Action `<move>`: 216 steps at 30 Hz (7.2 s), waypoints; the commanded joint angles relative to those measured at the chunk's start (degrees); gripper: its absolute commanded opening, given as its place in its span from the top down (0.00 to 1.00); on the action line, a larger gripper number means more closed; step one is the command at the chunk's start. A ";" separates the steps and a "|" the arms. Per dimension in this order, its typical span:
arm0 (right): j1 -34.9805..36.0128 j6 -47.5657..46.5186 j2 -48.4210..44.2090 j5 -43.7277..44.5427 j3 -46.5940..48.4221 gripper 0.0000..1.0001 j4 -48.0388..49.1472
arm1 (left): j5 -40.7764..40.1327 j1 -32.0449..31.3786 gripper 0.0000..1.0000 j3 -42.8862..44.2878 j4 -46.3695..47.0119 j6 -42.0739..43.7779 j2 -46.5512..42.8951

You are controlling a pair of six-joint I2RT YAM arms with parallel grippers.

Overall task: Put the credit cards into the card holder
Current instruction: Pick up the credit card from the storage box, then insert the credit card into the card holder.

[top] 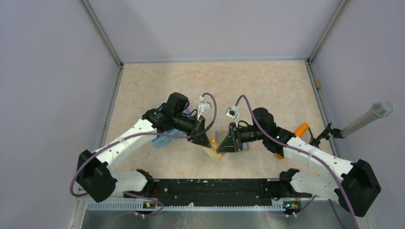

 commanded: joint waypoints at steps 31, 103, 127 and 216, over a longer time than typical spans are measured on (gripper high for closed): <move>1.28 15.62 -16.07 28.77 -13.77 0.97 21.33 | -15.08 -0.91 1.00 -32.79 79.46 -52.72 -11.76; -14.68 3.63 10.10 63.73 -4.16 1.00 -17.98 | -16.59 -3.00 1.00 -6.77 60.08 -44.87 41.48; -14.73 3.48 10.05 62.87 -3.99 1.00 -18.22 | -18.35 -0.70 1.00 -1.46 49.34 -33.06 42.50; -14.73 5.04 7.56 65.45 -3.65 1.00 -21.29 | -26.38 -6.49 0.61 -5.52 57.98 -44.55 42.78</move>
